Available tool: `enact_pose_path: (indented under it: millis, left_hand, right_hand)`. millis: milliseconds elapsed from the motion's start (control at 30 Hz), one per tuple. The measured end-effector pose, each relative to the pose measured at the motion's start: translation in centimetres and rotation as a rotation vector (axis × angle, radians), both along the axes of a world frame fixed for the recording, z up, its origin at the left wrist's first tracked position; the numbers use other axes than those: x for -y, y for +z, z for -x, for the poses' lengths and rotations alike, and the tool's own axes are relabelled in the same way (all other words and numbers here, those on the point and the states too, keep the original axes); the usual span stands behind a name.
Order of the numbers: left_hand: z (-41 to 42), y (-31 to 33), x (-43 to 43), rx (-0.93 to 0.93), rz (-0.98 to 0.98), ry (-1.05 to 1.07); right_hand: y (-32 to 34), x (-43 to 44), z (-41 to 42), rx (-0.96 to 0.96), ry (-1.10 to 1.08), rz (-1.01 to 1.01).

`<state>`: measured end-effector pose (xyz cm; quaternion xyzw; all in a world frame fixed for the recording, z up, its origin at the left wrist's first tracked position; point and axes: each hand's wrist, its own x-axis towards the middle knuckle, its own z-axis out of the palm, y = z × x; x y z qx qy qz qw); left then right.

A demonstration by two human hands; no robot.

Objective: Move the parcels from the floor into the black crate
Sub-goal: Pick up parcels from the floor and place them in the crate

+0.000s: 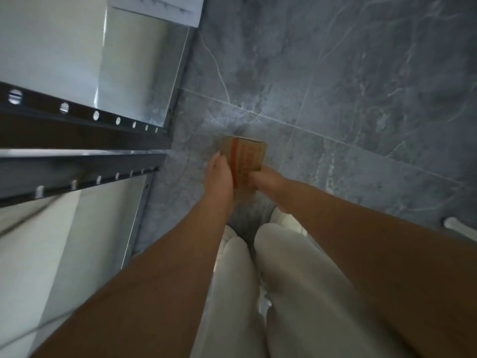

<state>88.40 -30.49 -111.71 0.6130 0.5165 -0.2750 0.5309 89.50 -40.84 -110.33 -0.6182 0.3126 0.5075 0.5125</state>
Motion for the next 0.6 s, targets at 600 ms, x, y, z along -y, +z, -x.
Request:
enact_pose_path:
  millis: [600]
  left_hand:
    - [-17.4,57.1,1.1,0.616,0.248,-0.050]
  right_hand:
    - [59.8,5.6,-16.2,0.746,-0.210,0.180]
